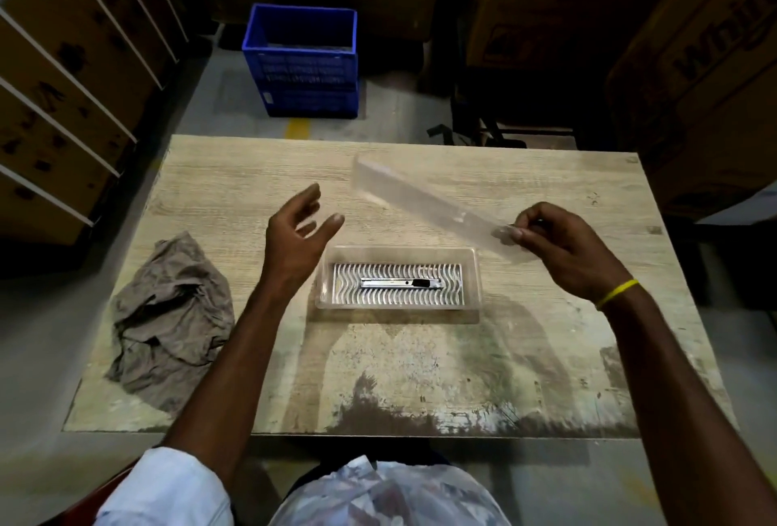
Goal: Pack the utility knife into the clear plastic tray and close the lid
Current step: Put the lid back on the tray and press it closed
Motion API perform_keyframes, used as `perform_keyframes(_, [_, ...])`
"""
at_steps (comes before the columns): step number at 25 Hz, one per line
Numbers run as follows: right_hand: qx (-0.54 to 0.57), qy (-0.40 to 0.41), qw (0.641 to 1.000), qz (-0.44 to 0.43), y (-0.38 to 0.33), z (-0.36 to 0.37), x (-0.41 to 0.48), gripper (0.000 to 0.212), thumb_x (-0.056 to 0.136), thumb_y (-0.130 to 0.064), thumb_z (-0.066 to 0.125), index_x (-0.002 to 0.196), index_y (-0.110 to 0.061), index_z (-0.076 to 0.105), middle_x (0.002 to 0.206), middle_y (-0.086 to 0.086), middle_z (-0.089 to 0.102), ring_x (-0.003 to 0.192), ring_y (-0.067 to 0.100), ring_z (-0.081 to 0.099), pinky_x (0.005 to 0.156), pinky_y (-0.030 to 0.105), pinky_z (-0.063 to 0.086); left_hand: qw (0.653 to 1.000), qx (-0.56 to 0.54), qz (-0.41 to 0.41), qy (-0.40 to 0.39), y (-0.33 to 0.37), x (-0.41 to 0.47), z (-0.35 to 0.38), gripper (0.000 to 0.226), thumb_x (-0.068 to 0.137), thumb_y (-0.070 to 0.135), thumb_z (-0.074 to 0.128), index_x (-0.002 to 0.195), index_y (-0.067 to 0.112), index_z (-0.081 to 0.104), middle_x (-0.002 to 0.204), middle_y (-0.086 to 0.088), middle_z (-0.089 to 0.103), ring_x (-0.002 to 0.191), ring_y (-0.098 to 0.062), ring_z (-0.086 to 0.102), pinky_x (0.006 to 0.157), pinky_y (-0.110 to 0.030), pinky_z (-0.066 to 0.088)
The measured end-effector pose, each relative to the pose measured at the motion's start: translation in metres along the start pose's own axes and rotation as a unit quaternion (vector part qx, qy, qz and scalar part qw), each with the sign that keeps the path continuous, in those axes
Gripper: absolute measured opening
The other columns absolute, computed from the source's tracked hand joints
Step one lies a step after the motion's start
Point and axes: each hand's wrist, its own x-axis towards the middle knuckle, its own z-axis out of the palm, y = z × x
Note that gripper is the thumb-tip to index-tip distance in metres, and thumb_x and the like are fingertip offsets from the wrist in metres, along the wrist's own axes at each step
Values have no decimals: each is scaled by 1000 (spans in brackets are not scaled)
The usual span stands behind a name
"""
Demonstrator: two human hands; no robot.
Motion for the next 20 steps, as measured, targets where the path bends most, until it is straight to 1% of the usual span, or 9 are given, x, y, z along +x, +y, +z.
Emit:
perform_keyframes(2, [46, -73, 996, -5, -14, 7, 8, 7, 97, -14, 59, 92, -8, 58, 97, 8, 77, 96, 20, 73, 83, 29, 55, 999, -30, 32, -32, 15, 4, -3, 59, 82, 29, 80, 137, 23, 60, 136, 1, 66, 124, -9, 62, 101, -25, 53])
perform_keyframes(4, [85, -90, 992, 8, -21, 14, 18, 10, 98, -10, 55, 93, -2, 57, 99, 13, 77, 93, 25, 75, 79, 29, 58, 996, -48, 63, -38, 22, 3, -10, 42, 82, 20, 80, 122, 14, 70, 113, -6, 76, 106, -19, 72, 96, -40, 58])
perform_keyframes(6, [103, -48, 993, 23, -24, 21, 30, 8, 96, -11, 58, 91, -5, 61, 87, 13, 77, 79, 27, 74, 74, 38, 60, 996, -71, 48, -28, 26, -2, -18, 27, 82, 12, 80, 108, 13, 75, 89, -12, 77, 81, -29, 76, 82, -48, 63])
perform_keyframes(8, [118, 10, 992, 34, -21, 25, 39, 3, 92, -12, 65, 91, -11, 65, 76, 9, 72, 67, 24, 70, 68, 42, 61, 994, -107, 6, -20, 27, -8, -24, 22, 81, 11, 79, 102, 20, 77, 81, -10, 77, 65, -29, 75, 67, -44, 65])
perform_keyframes(10, [132, 47, 989, 46, -11, 27, 44, 12, 88, -11, 71, 98, -13, 66, 74, 8, 67, 63, 21, 69, 66, 41, 62, 991, -127, -37, 0, 22, -12, -26, 20, 81, 16, 79, 100, 22, 77, 79, -7, 78, 58, -28, 74, 57, -38, 63])
perform_keyframes(13, [163, 103, 976, 105, 12, 37, 47, 29, 78, -3, 80, 101, -15, 66, 74, 4, 71, 69, 23, 72, 69, 39, 62, 986, -130, -98, 28, 8, -13, -23, 26, 79, 19, 83, 103, 19, 75, 84, -9, 77, 61, -29, 75, 57, -38, 61])
perform_keyframes(16, [160, 209, 945, 195, 39, 64, 53, 28, 65, -1, 87, 87, -9, 71, 80, 16, 74, 73, 29, 72, 77, 41, 61, 980, -80, -161, 89, -12, -14, -14, 41, 72, 17, 89, 110, 17, 71, 101, -17, 72, 72, -37, 75, 63, -47, 63])
perform_keyframes(19, [62, 253, 932, 251, 60, 86, 54, 28, 63, -12, 91, 87, -6, 78, 81, 13, 76, 58, 5, 70, 69, 17, 57, 971, 66, -197, 116, -26, -14, -3, 50, 65, 28, 94, 108, 16, 72, 96, -12, 72, 80, -30, 75, 64, -36, 62])
perform_keyframes(20, [34, 256, 929, 265, 65, 90, 52, 30, 63, -17, 91, 89, -7, 79, 81, 11, 77, 61, 3, 71, 71, 15, 56, 965, 127, -197, 113, -29, -15, -1, 52, 62, 34, 94, 106, 16, 73, 91, -7, 74, 81, -26, 74, 66, -31, 58])
